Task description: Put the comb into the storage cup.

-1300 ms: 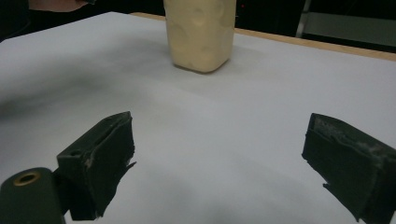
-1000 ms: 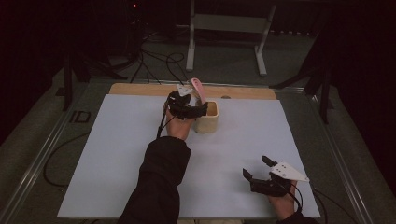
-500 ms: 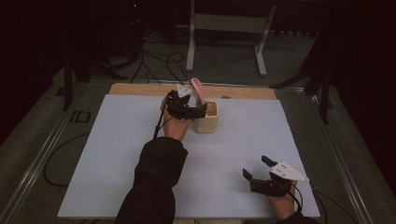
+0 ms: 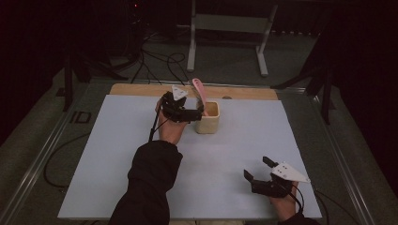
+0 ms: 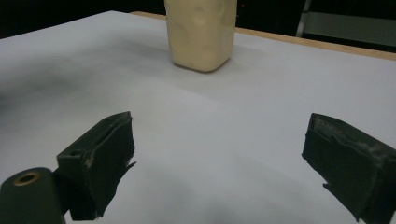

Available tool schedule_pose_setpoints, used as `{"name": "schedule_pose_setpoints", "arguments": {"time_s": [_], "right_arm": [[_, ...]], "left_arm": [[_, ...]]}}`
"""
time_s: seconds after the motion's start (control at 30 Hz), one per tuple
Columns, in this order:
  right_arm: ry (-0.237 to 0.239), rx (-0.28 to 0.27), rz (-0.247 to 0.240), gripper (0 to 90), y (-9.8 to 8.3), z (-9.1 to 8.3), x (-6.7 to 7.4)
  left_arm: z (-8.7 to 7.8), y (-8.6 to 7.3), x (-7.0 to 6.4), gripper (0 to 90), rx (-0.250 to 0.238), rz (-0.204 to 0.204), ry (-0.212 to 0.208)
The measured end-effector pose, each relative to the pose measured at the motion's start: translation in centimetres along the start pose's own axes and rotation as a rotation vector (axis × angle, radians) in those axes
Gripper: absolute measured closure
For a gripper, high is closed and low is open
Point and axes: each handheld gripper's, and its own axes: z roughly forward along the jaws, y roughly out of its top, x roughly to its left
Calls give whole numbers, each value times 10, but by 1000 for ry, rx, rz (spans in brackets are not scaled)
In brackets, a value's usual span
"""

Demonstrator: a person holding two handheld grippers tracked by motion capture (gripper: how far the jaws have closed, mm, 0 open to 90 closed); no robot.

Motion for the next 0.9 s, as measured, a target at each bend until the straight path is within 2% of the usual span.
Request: {"name": "schedule_pose_setpoints", "arguments": {"time_s": [0.3, 0.53, 0.9], "right_arm": [[1, 1, -1, 87, 0, 0, 0], [0, 2, -2, 87, 0, 0, 0], [1, 5, -3, 87, 0, 1, 2]], "left_arm": [[-14, -5, 2, 1, -5, 31, -4], [-22, -15, 6, 1, 15, 48, -21], [-39, -31, 19, 1, 34, 36, -29]]}}
